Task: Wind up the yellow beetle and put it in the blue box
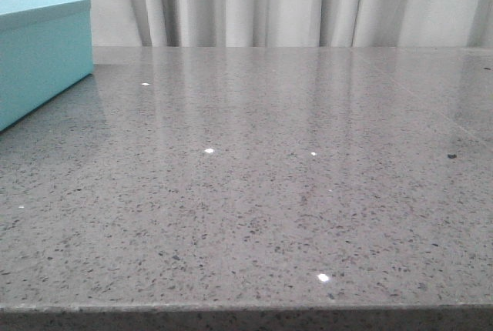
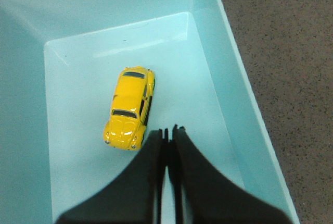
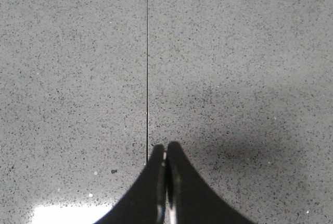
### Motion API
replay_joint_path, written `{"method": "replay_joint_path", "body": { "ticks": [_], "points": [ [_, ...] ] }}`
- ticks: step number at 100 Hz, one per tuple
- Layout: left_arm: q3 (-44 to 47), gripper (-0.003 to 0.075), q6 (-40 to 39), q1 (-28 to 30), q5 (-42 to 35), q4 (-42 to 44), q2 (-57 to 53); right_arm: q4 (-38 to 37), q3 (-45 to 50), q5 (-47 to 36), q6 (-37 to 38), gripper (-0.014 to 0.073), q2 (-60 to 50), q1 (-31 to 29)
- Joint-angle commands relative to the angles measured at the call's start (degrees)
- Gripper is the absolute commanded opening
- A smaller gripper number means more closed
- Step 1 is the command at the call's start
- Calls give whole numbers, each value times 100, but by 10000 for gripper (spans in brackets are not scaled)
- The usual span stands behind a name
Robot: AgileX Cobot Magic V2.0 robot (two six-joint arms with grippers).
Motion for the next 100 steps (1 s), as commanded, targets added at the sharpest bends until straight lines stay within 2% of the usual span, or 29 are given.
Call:
{"method": "replay_joint_path", "body": {
  "ticks": [1,47,100],
  "points": [
    [212,-19,-58,-6,-563,-130,-422,-79,56,-483,-81,-67,-275,-2],
    [1584,-19,-58,-6,-1395,-139,-1842,-79,808,-1357,-81,-67,-1086,-2],
    [2581,-19,-58,-6,-2025,-162,-2990,-85,1326,-1842,-81,-67,-1670,-2]
  ]
}}
